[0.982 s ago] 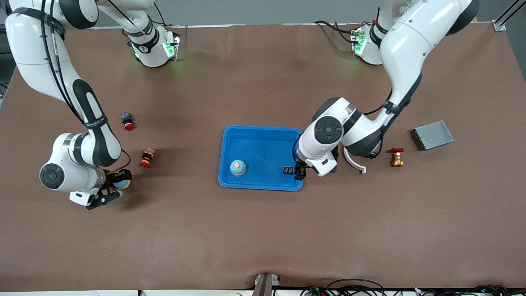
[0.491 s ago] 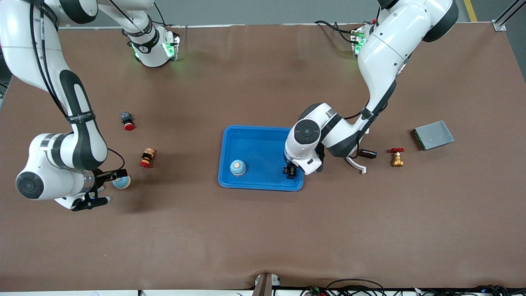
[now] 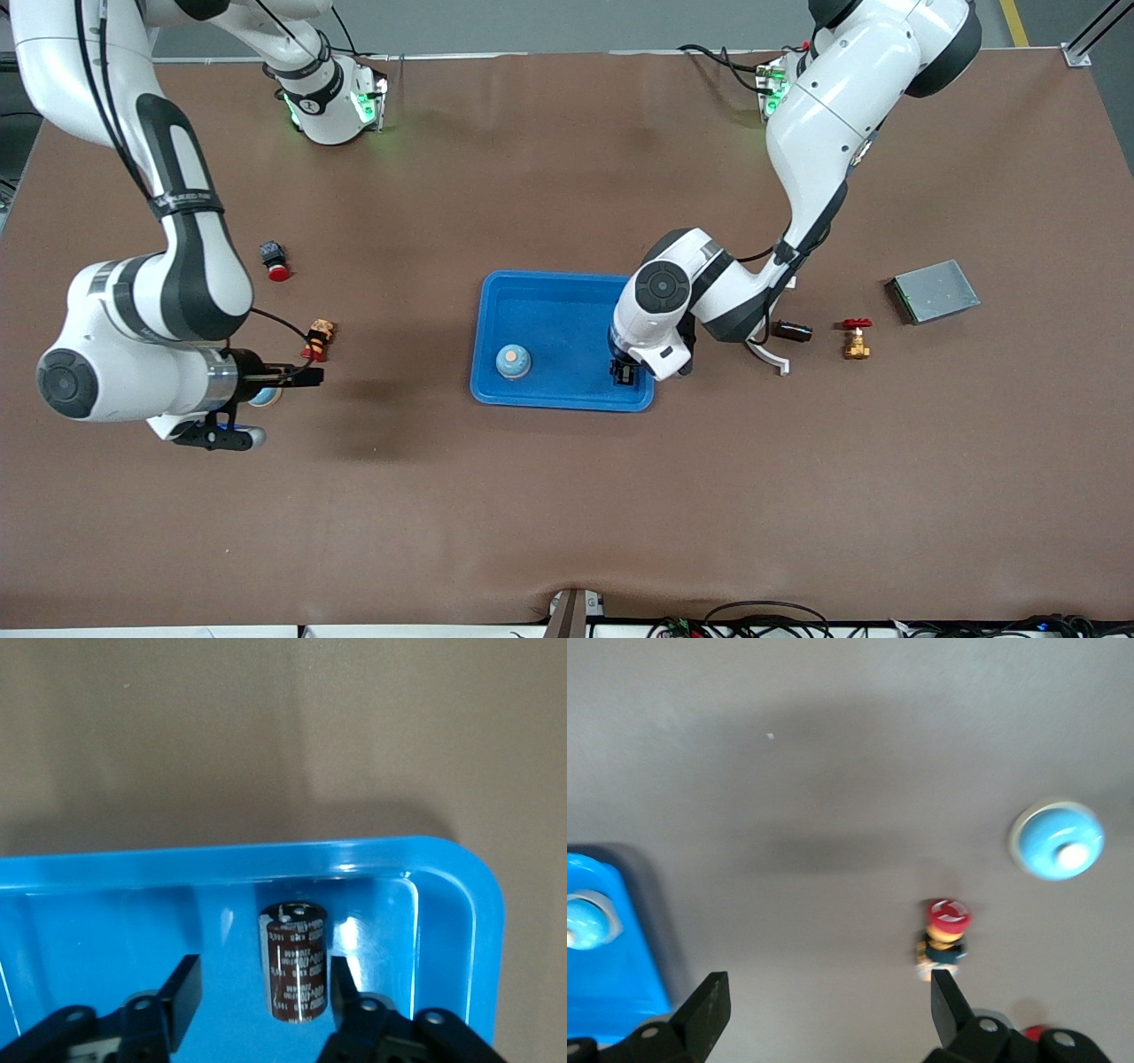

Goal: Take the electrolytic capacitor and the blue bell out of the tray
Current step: 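Carry the capacitor toward the clamp while the right gripper grasps the second bell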

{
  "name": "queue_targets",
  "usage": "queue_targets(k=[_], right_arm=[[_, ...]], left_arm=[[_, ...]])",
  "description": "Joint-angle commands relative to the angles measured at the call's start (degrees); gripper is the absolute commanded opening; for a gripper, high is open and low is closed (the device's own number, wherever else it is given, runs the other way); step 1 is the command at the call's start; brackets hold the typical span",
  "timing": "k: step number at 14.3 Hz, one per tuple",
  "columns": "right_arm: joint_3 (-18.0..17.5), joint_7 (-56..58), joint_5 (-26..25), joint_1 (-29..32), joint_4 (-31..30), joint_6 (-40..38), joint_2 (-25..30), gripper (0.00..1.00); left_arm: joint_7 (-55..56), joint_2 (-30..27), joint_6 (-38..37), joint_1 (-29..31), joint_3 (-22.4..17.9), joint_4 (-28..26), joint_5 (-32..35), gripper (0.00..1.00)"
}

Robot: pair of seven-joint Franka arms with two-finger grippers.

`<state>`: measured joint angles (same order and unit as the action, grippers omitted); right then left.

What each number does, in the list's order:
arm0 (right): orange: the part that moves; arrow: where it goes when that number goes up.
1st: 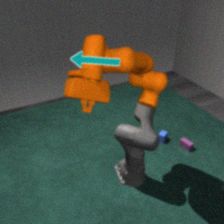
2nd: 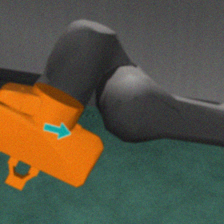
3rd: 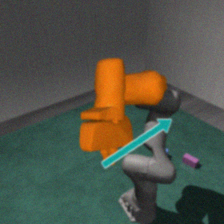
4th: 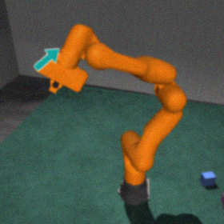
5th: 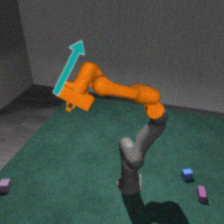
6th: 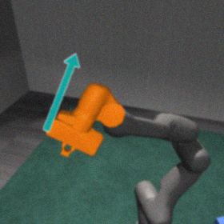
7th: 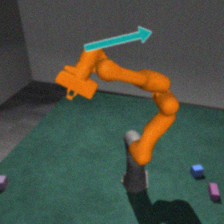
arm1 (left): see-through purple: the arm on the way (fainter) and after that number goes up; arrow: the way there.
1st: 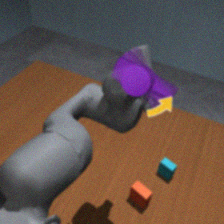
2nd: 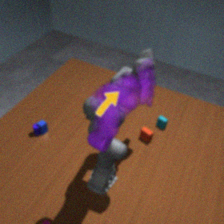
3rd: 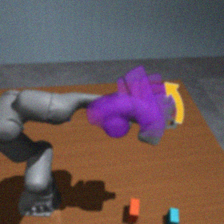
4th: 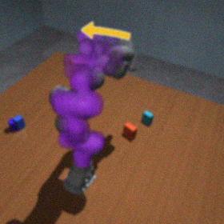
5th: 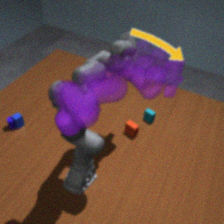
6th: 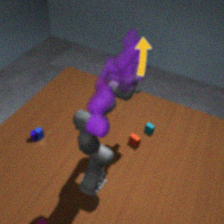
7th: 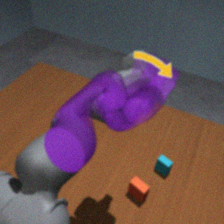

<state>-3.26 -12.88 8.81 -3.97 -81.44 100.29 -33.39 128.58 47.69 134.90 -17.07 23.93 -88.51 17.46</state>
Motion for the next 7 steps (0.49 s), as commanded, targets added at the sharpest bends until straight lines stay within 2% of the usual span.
queue_targets(k=[1,2,4,7], right_arm=[[0.4,-13.4,0.6,-6.9,2.9,0.1,0.2,1.00],[0.5,-17.3,0.5,-9.1,3.7,1.3,-0.3,1.00],[0.5,-22.9,0.3,-13.1,3.7,7.3,-0.7,1.00],[0.5,-26.4,0.2,-16.2,3.7,13.7,-3.7,1.00]], left_arm=[[1.0,1.0,0.6,-0.6,-0.4,1.0,0.3,0.06],[1.0,0.8,0.6,-0.6,-0.4,1.0,0.6,0.00],[1.1,-0.9,-0.5,-0.5,-0.4,1.0,1.3,0.00],[0.2,-6.0,-8.5,0.5,-0.1,1.2,1.8,0.00]])
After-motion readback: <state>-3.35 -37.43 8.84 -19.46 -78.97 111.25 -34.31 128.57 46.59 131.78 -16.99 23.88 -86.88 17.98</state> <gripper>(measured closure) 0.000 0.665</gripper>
